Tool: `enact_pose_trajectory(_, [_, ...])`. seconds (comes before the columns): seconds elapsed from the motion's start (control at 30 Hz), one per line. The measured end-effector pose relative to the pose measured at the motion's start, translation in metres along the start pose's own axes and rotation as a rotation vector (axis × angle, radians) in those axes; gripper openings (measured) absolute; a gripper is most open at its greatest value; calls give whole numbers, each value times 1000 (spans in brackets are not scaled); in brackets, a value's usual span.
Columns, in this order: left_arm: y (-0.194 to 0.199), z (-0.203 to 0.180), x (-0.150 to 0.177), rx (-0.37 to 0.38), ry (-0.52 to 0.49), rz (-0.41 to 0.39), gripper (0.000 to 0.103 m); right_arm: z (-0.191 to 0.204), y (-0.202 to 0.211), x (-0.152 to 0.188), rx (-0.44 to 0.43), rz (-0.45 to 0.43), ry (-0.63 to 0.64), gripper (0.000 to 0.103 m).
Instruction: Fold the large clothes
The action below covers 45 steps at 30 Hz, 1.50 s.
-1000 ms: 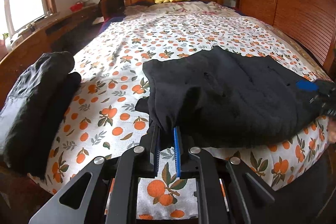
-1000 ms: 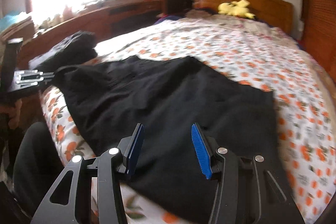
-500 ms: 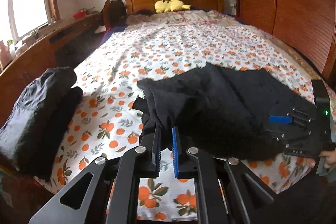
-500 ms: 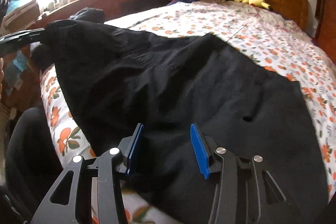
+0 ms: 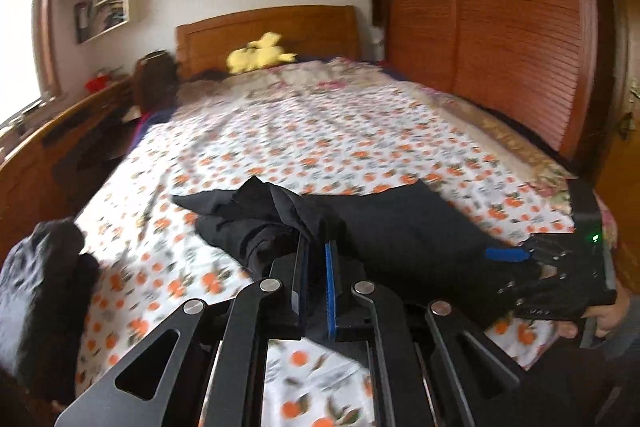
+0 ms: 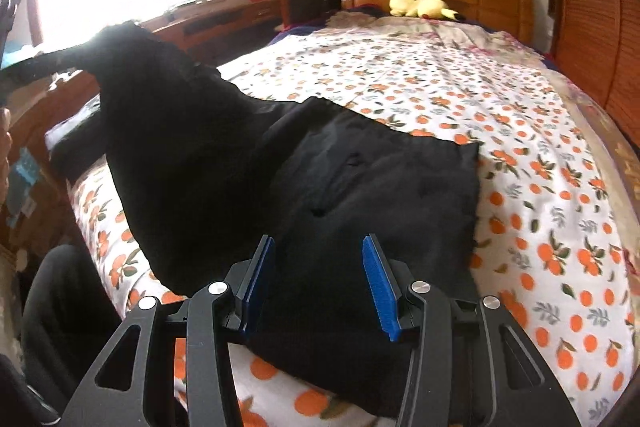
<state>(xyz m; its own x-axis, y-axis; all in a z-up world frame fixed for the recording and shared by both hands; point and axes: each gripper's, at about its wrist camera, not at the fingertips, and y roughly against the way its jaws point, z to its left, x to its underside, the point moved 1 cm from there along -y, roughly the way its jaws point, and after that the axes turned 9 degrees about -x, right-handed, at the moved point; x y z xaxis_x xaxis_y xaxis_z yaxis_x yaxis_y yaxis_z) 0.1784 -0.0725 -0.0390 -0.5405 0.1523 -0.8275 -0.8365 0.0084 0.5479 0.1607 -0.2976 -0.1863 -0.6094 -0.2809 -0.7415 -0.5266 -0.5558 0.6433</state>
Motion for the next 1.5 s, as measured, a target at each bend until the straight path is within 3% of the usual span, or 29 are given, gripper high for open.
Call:
enact_pose_trajectory(0.27, [-25,-82,-27,231,-67,-8,5,-27,39,12,106,-28,-67,44])
enact_pose_trajectory(0.5, [-53,-162,-11,394,-169,24,5,-48,78,31,220,-33,-125,44])
enact_pose_trajectory(0.77, [-65,-169,8,390,-188,33,7,-55,101,42,287,-37,-163,44])
enact_pose_trajectory(1.27, [-27,-108,14,307,-121,-5,25,-18,102,16,276,-74,-113,44])
enact_pose_trajectory(1.33, [-25,-102,12,310,-115,-8,31,-16,103,12,278,-81,-108,44])
enact_pose_trajectory(1.4, [-22,-100,10,357,-99,-16,77,-14,103,9,278,-86,-105,44])
enact_pose_trajectory(1.43, [-18,-99,8,358,-89,-37,82,-13,103,8,277,-88,-102,44])
enact_pose_trajectory(1.5, [-15,-103,4,320,-112,-54,82,-11,103,5,275,-96,-99,44])
